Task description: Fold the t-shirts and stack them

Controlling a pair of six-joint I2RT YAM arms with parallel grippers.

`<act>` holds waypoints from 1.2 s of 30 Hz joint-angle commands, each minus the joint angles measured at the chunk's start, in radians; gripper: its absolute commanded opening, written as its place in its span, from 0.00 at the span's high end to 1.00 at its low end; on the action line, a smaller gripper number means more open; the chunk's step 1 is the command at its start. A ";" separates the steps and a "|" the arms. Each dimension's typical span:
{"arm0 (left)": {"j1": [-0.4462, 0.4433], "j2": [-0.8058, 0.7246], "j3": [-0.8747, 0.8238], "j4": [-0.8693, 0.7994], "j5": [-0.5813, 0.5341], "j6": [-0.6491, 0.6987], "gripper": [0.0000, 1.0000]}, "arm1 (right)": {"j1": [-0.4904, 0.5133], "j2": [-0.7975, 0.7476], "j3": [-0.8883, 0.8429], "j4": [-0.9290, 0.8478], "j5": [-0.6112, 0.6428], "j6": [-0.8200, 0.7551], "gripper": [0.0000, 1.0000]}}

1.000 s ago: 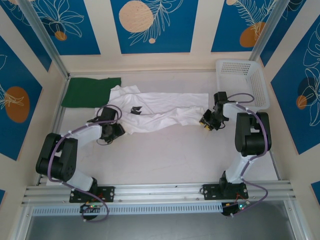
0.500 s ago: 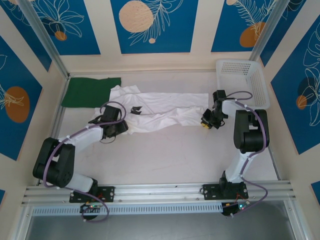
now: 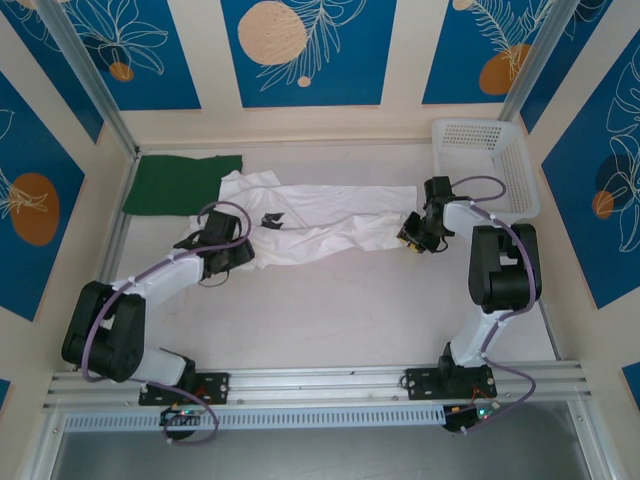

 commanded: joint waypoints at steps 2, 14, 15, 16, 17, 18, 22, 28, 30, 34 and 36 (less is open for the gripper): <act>-0.007 -0.021 0.003 -0.019 -0.006 0.017 0.38 | 0.008 0.006 0.017 -0.025 0.011 -0.009 0.71; -0.008 0.017 -0.012 -0.007 0.060 -0.017 0.33 | 0.014 0.067 0.042 -0.057 0.028 -0.020 0.73; -0.008 0.024 -0.012 0.002 0.072 -0.023 0.33 | 0.014 0.068 0.041 -0.057 0.028 -0.023 0.74; -0.007 0.034 -0.012 0.009 0.083 -0.029 0.32 | 0.014 0.071 0.042 -0.062 0.030 -0.026 0.75; -0.007 0.039 -0.011 0.014 0.090 -0.032 0.32 | 0.014 0.073 0.046 -0.068 0.030 -0.029 0.76; -0.008 0.042 -0.011 0.018 0.096 -0.035 0.31 | 0.015 0.072 0.046 -0.071 0.030 -0.031 0.78; -0.008 0.041 -0.011 0.019 0.094 -0.041 0.29 | 0.015 0.064 0.035 -0.067 0.027 -0.038 0.88; -0.008 0.013 -0.018 -0.009 0.057 -0.031 0.29 | 0.024 0.024 0.019 -0.062 0.011 -0.033 1.00; -0.007 0.010 -0.018 -0.016 0.052 -0.024 0.30 | 0.026 0.004 0.013 -0.058 -0.010 -0.032 1.00; -0.007 0.018 -0.021 -0.010 0.083 -0.035 0.35 | 0.029 -0.052 -0.011 -0.051 -0.047 -0.025 1.00; -0.005 0.024 -0.024 0.008 0.112 -0.051 0.37 | 0.029 -0.081 -0.027 -0.045 -0.062 -0.021 1.00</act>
